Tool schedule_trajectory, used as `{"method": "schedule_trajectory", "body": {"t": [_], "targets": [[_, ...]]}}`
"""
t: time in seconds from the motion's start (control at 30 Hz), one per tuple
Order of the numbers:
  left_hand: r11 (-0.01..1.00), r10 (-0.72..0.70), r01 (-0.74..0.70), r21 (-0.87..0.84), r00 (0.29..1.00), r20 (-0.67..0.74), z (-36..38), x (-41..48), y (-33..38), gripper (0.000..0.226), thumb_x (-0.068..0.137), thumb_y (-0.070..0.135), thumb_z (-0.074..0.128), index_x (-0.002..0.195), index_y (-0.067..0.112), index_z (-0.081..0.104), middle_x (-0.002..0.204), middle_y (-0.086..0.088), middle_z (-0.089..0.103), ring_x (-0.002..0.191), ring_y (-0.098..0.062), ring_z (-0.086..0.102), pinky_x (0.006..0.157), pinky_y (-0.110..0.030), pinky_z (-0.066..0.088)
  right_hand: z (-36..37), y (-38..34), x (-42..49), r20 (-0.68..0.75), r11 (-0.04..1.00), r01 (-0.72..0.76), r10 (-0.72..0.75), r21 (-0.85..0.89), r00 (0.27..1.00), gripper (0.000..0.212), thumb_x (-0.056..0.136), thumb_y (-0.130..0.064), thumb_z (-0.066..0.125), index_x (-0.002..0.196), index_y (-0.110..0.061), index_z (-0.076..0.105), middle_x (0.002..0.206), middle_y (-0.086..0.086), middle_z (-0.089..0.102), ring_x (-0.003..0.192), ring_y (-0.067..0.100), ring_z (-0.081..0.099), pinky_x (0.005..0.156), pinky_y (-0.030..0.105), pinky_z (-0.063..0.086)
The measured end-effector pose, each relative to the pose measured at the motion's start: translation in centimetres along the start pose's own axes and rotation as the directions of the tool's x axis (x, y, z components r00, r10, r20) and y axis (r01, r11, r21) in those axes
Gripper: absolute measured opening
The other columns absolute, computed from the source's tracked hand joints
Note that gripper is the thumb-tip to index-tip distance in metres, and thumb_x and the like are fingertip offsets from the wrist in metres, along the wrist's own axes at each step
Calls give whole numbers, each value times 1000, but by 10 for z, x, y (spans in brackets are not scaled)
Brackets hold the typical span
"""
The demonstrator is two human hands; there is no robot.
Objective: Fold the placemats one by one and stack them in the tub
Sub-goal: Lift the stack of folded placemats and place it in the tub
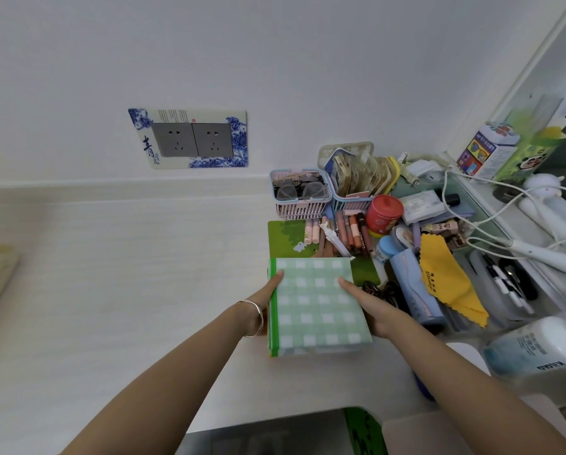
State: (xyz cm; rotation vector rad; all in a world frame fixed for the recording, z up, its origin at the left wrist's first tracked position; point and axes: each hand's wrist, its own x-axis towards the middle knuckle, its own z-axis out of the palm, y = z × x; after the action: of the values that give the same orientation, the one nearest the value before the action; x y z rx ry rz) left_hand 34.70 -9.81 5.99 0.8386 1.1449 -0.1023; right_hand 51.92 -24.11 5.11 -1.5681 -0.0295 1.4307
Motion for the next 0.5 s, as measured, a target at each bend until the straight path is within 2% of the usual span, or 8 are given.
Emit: {"method": "schedule_trajectory", "body": {"t": [0.07,0.17,0.3,0.5], "targets": [[1000,-11,11,-13,1000,13,-4,2,-2,55,79,63,56,79,8,62,56,-8,68,49,-21,67,63,-35,52,5,0,0,1,1000,3,-3,15,1000,40,88,-44,58,116,-15,62,108,9,70,102,25,65,84,40,52],[999,-3,4,-44,1000,30,-8,3,-2,58,73,68,59,84,11,66,66,-9,72,71,-25,68,76,-38,54,13,-1,-2,18,1000,3,-4,31,1000,44,86,-46,59,117,-15,62,110,10,70,104,27,65,87,42,51],[999,9,-7,-52,999,38,-23,-5,2,67,67,73,60,97,15,69,95,-12,73,94,-28,68,92,-44,51,27,-5,-7,36,999,28,-29,25,999,43,86,-46,58,116,-16,63,108,9,70,100,24,66,84,40,52],[997,37,-38,-63,999,-15,-67,-37,10,74,62,73,64,104,13,68,100,-13,72,95,-30,68,92,-47,50,73,-16,-14,135,998,68,-67,-7,989,44,89,-46,54,122,-17,58,112,7,69,101,23,67,82,37,52]]}}
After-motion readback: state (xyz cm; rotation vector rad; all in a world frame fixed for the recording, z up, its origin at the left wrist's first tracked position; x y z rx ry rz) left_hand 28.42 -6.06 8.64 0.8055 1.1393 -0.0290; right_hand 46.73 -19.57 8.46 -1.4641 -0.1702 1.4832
